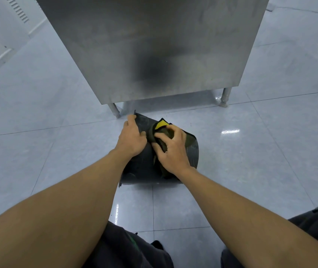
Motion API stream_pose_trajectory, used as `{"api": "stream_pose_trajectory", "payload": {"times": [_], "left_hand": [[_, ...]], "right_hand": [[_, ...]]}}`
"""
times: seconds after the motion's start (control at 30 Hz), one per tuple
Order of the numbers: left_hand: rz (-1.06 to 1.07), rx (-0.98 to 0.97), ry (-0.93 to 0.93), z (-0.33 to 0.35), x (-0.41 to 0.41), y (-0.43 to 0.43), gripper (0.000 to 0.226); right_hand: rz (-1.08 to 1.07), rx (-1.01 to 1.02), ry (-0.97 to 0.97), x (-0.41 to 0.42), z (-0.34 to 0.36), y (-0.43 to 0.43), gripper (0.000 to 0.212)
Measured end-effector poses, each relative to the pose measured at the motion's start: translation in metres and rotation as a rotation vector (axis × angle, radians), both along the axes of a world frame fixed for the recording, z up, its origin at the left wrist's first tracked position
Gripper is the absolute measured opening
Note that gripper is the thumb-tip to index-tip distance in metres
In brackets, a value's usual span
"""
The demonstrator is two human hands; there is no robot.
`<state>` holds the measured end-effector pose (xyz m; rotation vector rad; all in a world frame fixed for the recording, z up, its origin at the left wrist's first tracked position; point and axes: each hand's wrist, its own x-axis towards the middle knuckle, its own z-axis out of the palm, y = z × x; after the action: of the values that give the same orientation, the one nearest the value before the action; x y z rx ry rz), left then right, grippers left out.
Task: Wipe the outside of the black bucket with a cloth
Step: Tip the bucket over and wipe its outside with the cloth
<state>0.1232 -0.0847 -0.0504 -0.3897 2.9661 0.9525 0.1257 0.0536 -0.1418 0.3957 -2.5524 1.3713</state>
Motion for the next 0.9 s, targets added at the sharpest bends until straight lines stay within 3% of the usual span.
{"api": "stream_pose_trajectory", "payload": {"times": [0.07,0.13,0.27,0.33,0.47,0.57,0.73,0.8,0.9], "left_hand": [[0.026,0.021,-0.001,-0.001,0.000,-0.004,0.063],[0.051,0.033,-0.015,-0.002,0.000,-0.006,0.063],[0.011,0.035,-0.009,-0.002,-0.001,-0.002,0.064],[-0.001,0.041,-0.001,-0.001,-0.003,0.001,0.064],[0.065,0.104,0.012,0.000,-0.006,0.003,0.058],[0.113,0.162,-0.006,0.002,-0.005,0.005,0.043],[0.076,0.135,-0.070,0.005,-0.001,0.008,0.046],[0.074,0.132,-0.093,0.004,0.000,0.007,0.049],[0.072,0.158,-0.080,0.006,0.000,0.008,0.051]], "right_hand": [[-0.086,0.116,-0.191,-0.005,-0.004,0.009,0.035],[-0.124,0.177,-0.265,-0.010,-0.009,0.017,0.036],[-0.187,-0.007,-0.202,-0.005,-0.010,0.020,0.021],[-0.077,-0.078,-0.101,0.002,-0.003,0.013,0.023],[0.192,-0.187,-0.043,0.014,0.014,-0.002,0.048],[0.102,-0.173,-0.108,0.017,0.007,-0.002,0.065],[-0.242,-0.050,-0.205,0.010,-0.008,0.014,0.033],[-0.265,0.008,-0.238,0.009,-0.013,0.016,0.026],[-0.122,-0.098,-0.220,0.011,-0.005,0.008,0.028]]}}
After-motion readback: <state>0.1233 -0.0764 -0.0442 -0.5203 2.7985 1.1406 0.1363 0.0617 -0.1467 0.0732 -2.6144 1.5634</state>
